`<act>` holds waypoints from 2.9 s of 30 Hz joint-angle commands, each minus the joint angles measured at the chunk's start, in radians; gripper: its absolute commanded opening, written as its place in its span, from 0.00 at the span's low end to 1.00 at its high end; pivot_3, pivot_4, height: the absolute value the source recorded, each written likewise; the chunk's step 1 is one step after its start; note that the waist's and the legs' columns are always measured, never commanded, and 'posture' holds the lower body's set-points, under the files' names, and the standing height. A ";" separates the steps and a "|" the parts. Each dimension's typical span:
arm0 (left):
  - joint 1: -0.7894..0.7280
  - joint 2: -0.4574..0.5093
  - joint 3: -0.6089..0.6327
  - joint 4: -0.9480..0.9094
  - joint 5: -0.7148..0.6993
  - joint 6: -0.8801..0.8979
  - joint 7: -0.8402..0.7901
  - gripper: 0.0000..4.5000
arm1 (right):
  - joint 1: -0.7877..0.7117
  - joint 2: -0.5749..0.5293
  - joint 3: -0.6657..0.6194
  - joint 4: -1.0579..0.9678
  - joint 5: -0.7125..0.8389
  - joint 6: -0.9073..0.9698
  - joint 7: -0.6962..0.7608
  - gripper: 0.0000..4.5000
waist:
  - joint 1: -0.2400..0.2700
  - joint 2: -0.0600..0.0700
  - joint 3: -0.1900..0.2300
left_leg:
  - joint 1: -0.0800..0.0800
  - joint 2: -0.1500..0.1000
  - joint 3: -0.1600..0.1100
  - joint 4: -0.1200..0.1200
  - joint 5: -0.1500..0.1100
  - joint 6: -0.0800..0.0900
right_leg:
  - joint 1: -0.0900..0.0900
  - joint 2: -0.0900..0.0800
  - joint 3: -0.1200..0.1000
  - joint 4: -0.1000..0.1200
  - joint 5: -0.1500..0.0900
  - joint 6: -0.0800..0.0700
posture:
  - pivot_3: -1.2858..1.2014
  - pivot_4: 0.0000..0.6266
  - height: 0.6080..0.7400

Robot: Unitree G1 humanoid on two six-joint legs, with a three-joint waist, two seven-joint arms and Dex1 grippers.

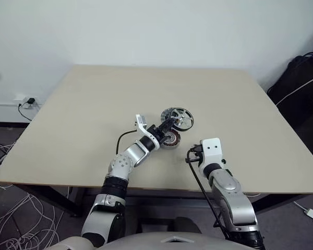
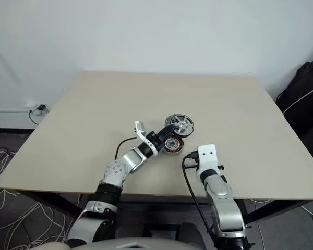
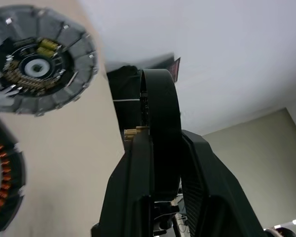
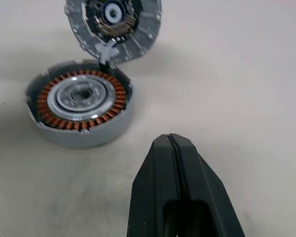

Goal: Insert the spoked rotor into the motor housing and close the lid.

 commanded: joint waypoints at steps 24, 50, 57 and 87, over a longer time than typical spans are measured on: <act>0.020 -0.143 0.078 0.178 0.108 -0.088 -0.029 0.10 | 0.009 -0.002 -0.015 -0.082 0.001 0.003 -0.021 0.00 | 0.003 -0.001 0.001 | -0.002 0.000 0.000 0.001 -0.003 -0.003 | -0.001 -0.001 0.000 0.000 0.001 0.001 | 0.52 0.00 1.00; 0.015 -0.112 0.092 0.201 0.130 -0.144 -0.004 0.76 | 0.011 0.000 -0.021 -0.085 0.001 0.000 -0.031 0.00 | 0.003 -0.001 0.000 | -0.004 0.000 0.000 0.002 -0.002 -0.003 | -0.003 -0.001 0.000 0.000 0.001 0.002 | 0.52 0.00 1.00; 0.085 -0.059 0.073 -0.017 0.142 -0.086 0.047 0.83 | 0.010 0.011 -0.017 -0.072 0.004 -0.010 -0.035 0.00 | -0.006 -0.001 0.000 | -0.004 0.000 0.000 0.004 -0.001 -0.003 | -0.003 -0.001 0.000 0.001 0.003 0.003 | 0.52 0.00 1.00; 0.484 0.238 -0.278 -0.303 1.056 -0.853 0.109 0.01 | -0.432 0.041 0.104 0.437 -0.016 -0.137 0.069 0.00 | -0.006 0.008 -0.006 | -0.004 0.000 0.002 0.001 0.000 -0.003 | -0.005 -0.002 0.002 0.001 0.005 0.001 | 0.52 0.00 1.00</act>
